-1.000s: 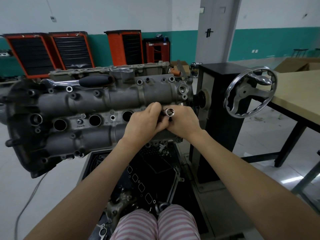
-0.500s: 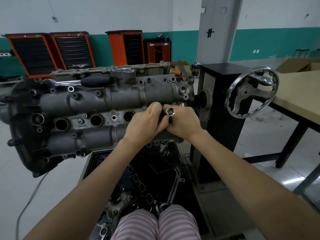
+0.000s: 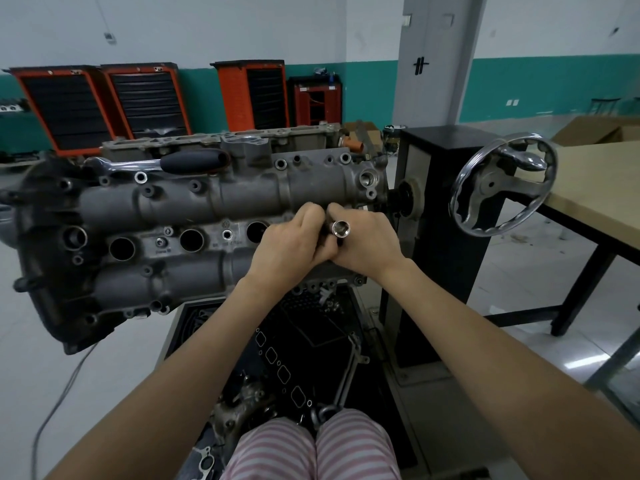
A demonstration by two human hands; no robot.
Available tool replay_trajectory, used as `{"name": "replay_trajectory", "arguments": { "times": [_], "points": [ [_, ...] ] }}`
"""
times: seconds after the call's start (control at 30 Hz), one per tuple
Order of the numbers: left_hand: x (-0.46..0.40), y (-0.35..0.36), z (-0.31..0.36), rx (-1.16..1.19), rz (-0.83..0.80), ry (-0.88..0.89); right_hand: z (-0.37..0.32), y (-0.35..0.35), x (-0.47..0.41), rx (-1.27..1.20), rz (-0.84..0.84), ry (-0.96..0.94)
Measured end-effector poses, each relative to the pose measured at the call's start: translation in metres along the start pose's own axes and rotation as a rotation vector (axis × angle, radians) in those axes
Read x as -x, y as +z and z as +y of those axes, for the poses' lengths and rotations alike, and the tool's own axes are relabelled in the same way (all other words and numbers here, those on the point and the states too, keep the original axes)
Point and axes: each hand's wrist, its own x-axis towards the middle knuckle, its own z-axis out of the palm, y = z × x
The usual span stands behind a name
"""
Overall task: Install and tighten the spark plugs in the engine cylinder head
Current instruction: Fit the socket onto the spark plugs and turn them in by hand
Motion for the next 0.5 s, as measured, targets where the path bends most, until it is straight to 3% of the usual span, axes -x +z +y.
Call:
{"name": "replay_trajectory", "arguments": {
  "times": [0.2,0.5],
  "points": [
    [0.0003,0.0009,-0.003,-0.035,-0.014,-0.044,0.0024,-0.0005,0.0017,-0.053,-0.007,-0.036],
    [0.0018,0.001,-0.0029,-0.05,0.049,0.039,-0.0013,-0.0005,0.0006,-0.047,0.046,-0.004]
  ]
}}
